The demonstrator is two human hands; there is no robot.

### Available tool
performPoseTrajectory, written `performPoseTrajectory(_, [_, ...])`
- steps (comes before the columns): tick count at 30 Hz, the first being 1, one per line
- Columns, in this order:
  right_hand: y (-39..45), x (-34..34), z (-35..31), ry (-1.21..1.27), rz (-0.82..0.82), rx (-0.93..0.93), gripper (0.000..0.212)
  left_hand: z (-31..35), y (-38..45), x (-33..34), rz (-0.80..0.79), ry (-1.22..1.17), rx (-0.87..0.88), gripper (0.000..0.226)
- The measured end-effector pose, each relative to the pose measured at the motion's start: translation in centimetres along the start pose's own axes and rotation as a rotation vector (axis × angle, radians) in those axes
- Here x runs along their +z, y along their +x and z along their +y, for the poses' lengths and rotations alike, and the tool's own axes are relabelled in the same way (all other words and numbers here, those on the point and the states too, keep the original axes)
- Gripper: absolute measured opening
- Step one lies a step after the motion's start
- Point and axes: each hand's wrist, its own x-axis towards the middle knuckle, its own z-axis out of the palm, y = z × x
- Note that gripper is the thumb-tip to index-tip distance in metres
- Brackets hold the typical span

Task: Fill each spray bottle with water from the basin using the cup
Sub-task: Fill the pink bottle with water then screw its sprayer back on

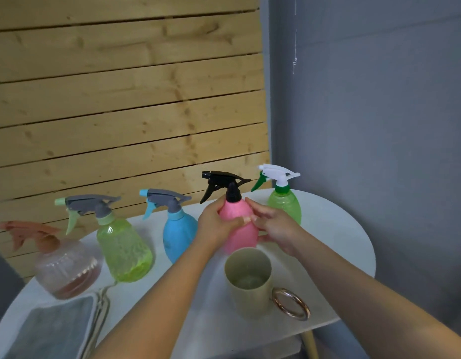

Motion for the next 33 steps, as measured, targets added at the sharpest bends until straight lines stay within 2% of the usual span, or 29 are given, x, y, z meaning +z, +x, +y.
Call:
performPoseTrajectory(7, [0.5, -0.2, 1.1, 0.027, 0.015, 0.012, 0.044, -0.8, 0.2, 0.9, -0.004, -0.011, -0.018, 0.056])
performPoseTrajectory(13, [-0.3, -0.3, 1.4, 0.058, 0.045, 0.033, 0.046, -0.3, -0.4, 1.0, -0.048, 0.053, -0.211, 0.089])
performPoseTrajectory(17, [-2.3, -0.9, 0.5, -0.01, 0.165, 0.005, 0.035, 1.0, -1.8, 1.7, 0.002, 0.299, -0.307, 0.064])
performPoseTrajectory(20, [-3.0, -1.7, 0.5, -0.107, 0.307, -0.033, 0.021, 1.8, -3.1, 2.0, 0.154, 0.459, -0.239, 0.055])
performPoseTrajectory(22, [-3.3, -2.3, 0.6, -0.179, 0.417, -0.036, 0.02, 2.5, -3.6, 2.3, 0.174, 0.507, -0.193, 0.049])
performPoseTrajectory(26, [-2.7, -3.2, 0.8, -0.35, 0.604, -0.068, 0.047, 3.5, -3.2, 3.5, 0.064, 0.495, -0.199, 0.043])
performPoseTrajectory(29, [-1.5, -3.7, 1.0, -0.465, 0.584, -0.08, 0.068, 3.8, -2.7, 4.5, 0.04, 0.456, -0.202, 0.032])
performPoseTrajectory(33, [0.2, -3.7, 1.8, -0.436, 0.522, -0.097, 0.078, 3.7, -2.3, 4.7, 0.093, 0.498, -0.177, 0.031])
